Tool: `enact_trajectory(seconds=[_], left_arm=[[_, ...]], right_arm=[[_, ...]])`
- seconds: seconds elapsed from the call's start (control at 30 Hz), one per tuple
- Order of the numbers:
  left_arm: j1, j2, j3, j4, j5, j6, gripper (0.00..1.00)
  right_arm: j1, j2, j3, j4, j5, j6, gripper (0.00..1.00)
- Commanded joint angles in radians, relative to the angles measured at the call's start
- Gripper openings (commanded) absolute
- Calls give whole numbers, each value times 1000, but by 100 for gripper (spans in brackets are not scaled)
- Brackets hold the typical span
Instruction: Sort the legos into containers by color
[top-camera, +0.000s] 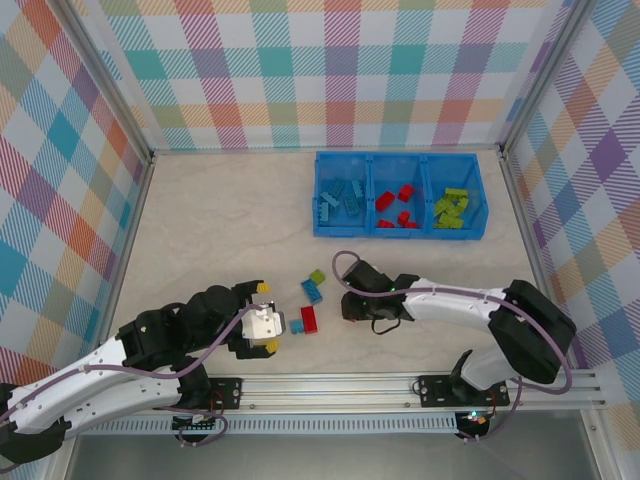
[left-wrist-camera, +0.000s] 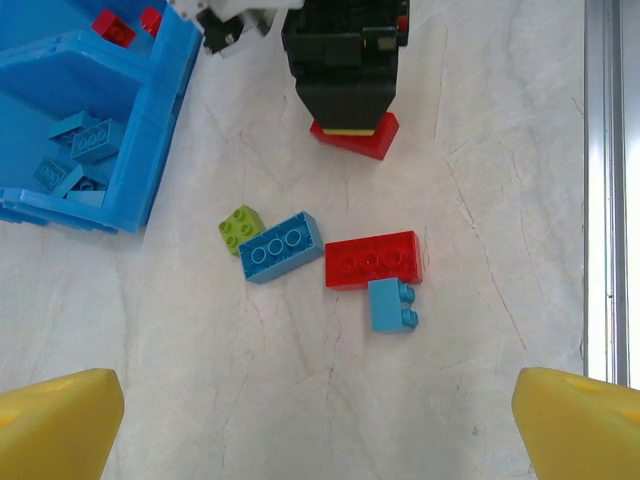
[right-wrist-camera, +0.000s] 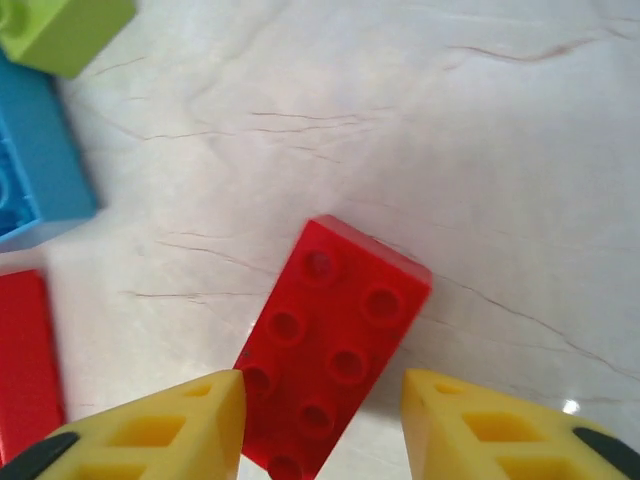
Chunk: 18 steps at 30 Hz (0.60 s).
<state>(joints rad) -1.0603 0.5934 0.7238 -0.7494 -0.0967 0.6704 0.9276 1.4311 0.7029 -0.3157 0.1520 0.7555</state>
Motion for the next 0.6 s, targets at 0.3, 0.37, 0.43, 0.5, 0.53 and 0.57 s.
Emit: enact_trajectory(seconds=[0.3, 0.37, 0.43, 0.5, 0.53, 0.57], left_arm=[[-7, -18, -14, 36, 28, 1, 100], [-7, -17, -14, 37, 30, 3, 100], [-7, -15, -15, 39, 31, 6, 100], [-7, -15, -16, 39, 34, 10, 100], [-7, -16, -16, 38, 37, 12, 100], [-7, -17, -17, 38, 43, 15, 100]], right_arm=[[-3, 150, 129, -177, 109, 100, 84], [-1, 168, 124, -174, 116, 130, 80], [1, 179, 122, -161, 121, 141, 69], [1, 180, 126, -161, 129, 150, 54], [1, 177, 126, -162, 132, 154, 45], [1, 167, 126, -161, 134, 150, 36]])
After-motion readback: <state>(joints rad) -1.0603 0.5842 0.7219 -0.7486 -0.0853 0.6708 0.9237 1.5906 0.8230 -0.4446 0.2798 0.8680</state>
